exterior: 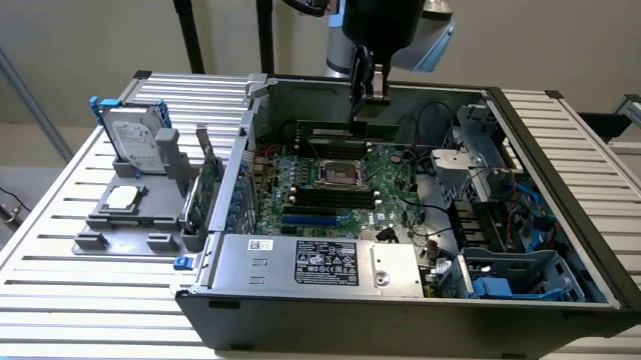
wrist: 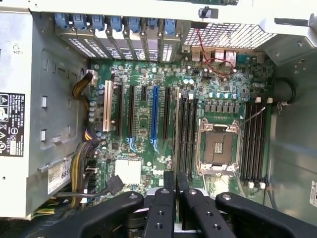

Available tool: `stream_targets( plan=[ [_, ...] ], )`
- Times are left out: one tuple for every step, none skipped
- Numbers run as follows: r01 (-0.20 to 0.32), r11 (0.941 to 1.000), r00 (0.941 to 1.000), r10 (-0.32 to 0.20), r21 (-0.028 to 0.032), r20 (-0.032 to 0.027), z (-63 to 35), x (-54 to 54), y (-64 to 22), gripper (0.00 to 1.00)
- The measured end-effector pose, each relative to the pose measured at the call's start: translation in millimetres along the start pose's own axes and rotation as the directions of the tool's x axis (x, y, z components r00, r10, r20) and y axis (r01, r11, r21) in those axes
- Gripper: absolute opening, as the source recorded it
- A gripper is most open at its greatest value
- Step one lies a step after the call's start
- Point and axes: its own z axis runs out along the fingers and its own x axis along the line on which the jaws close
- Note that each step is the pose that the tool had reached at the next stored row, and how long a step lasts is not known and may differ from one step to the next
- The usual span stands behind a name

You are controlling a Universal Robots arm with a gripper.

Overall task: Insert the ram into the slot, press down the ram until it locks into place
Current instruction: 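Insert the ram into the slot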

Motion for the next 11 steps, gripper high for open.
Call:
stream_targets(
  plan=[
    [0.000,1.0000,1.0000,0.000,0.0000,0.0000,1.8,0.0,-0.1,0.13],
    [0.000,1.0000,1.0000,0.000,0.0000,0.0000,3.6,0.1,-0.2,0.13],
    [0.001,1.0000,1.0000,-0.001,0.0000,0.0000,5.4,0.1,-0.2,0.13],
    [0.001,1.0000,1.0000,-0.001,0.0000,-0.0001,7.2,0.1,-0.3,0.13],
    [0.001,1.0000,1.0000,-0.001,0.0000,-0.0001,9.0,0.1,-0.4,0.13],
    [0.001,1.0000,1.0000,-0.001,0.0000,-0.0001,10.8,0.2,-0.4,0.13],
    [0.001,1.0000,1.0000,-0.001,0.0000,0.0000,12.7,0.1,-0.5,0.13],
    [0.001,1.0000,1.0000,-0.001,0.0001,0.0001,14.6,0.1,-0.9,0.13],
    [0.001,1.0000,1.0000,-0.001,0.0000,0.0000,16.4,0.1,-1.3,0.13],
    [0.001,1.0000,1.0000,-0.001,-0.0001,-0.0001,18.1,0.2,-1.7,0.13],
    [0.001,1.0000,1.0000,-0.001,0.0000,-0.0001,19.9,0.2,-2.1,0.13]
  ],
)
